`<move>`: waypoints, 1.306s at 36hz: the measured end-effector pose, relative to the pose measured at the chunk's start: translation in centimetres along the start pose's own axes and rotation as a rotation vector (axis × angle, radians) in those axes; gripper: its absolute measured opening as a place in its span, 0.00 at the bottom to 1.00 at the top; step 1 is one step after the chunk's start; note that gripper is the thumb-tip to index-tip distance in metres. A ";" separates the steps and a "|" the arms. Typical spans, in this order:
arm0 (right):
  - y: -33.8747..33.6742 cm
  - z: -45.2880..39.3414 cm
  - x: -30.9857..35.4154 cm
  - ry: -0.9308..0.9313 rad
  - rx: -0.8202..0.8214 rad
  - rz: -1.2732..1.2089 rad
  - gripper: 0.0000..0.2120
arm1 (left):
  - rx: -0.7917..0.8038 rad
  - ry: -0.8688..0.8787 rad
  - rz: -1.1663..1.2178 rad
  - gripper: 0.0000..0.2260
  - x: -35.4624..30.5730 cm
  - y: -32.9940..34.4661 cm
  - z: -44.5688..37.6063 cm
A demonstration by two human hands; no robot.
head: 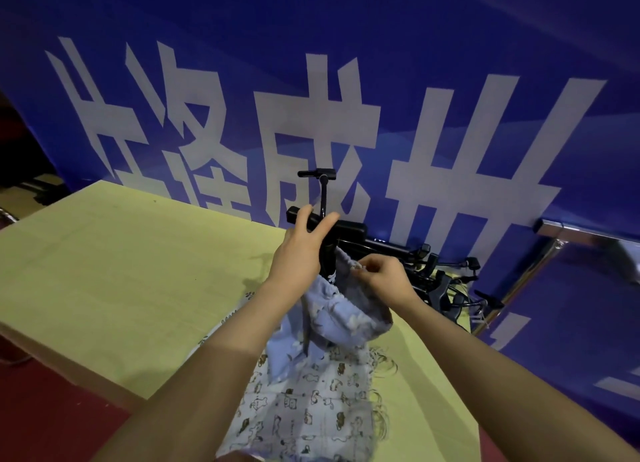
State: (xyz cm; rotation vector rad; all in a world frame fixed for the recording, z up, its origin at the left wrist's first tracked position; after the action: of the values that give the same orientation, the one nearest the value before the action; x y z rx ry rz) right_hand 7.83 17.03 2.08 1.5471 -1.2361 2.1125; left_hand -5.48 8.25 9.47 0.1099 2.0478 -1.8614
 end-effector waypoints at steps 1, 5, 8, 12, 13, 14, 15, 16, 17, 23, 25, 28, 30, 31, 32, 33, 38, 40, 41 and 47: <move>-0.2 0.0 -0.1 0.009 -0.014 -0.007 0.06 | -0.005 0.010 0.016 0.38 -0.1 0.0 -0.1; -1.0 0.3 0.0 0.024 -0.056 -0.101 0.07 | -0.033 -0.006 0.029 0.36 -0.2 -0.2 0.1; -1.8 0.6 0.6 -0.010 -0.095 -0.188 0.07 | -0.067 0.001 0.005 0.33 -0.4 -0.5 0.2; -3.1 0.8 2.0 -0.057 -0.146 -0.227 0.07 | 0.008 -0.052 0.059 0.23 -0.4 -1.0 0.0; -3.4 0.7 2.5 -0.074 -0.159 -0.224 0.06 | 0.013 -0.052 0.077 0.21 -0.5 -1.0 0.0; -3.8 0.8 3.2 -0.091 -0.173 -0.219 0.06 | 0.001 -0.046 0.095 0.19 -0.6 -1.0 0.0; -4.2 0.7 3.8 -0.108 -0.186 -0.219 0.05 | -0.023 -0.041 0.111 0.18 -0.7 -1.1 0.1; -4.5 0.6 4.4 -0.127 -0.193 -0.220 0.05 | -0.049 -0.041 0.120 0.17 -0.8 -1.1 0.2; -4.7 0.6 5.1 -0.148 -0.196 -0.215 0.05 | -0.071 -0.046 0.121 0.17 -0.8 -1.1 0.3; -6.1 0.7 9.4 -0.318 -0.265 -0.182 0.03 | -0.166 -0.030 0.117 0.24 -1.4 -1.8 0.3; -6.6 0.6 11.2 -0.387 -0.274 -0.193 0.02 | -0.175 -0.025 0.090 0.23 -1.5 -1.9 0.2; -6.8 0.6 14.0 -0.488 -0.258 -0.113 0.07 | -0.205 -0.046 0.110 0.21 -1.4 -2.7 0.1; -6.6 0.6 15.3 -0.520 -0.252 -0.025 0.04 | -0.204 -0.058 0.145 0.14 -1.5 -3.3 -0.1; -6.5 0.6 15.8 -0.530 -0.253 0.016 0.02 | -0.204 -0.058 0.160 0.12 -1.6 -3.6 -0.2; -6.5 0.6 16.3 -0.539 -0.258 0.054 0.01 | -0.202 -0.054 0.173 0.10 -1.7 -3.9 -0.2; -6.4 0.7 16.9 -0.548 -0.262 0.090 0.02 | -0.197 -0.046 0.184 0.09 -1.7 -4.1 -0.2; -6.5 1.2 19.9 -0.595 -0.284 0.336 0.06 | -0.172 0.034 0.288 0.08 -2.0 -5.5 -0.6; -6.5 1.5 20.8 -0.623 -0.344 0.471 0.07 | -0.143 0.084 0.350 0.10 -2.3 -6.1 -0.8; -6.6 1.6 21.1 -0.635 -0.387 0.520 0.07 | -0.125 0.096 0.366 0.12 -2.4 -6.4 -0.9; -7.7 0.8 20.6 -0.570 -0.414 0.212 0.06 | 0.020 0.070 0.250 0.08 -2.8 -6.5 -1.9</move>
State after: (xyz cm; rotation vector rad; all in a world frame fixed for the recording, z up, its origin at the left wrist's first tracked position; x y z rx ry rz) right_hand 4.86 15.55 23.83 1.9368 -1.9471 1.4038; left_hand -5.27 9.81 16.65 0.4219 1.9581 -1.7458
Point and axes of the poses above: each hand's wrist, its own z-axis away from the middle knuckle, its own y-axis out of the palm, x = y × z, the point moved 7 cm from there along -z, towards the middle knuckle, and after that the axes turned 14 degrees about x, right-handed, at the moved point
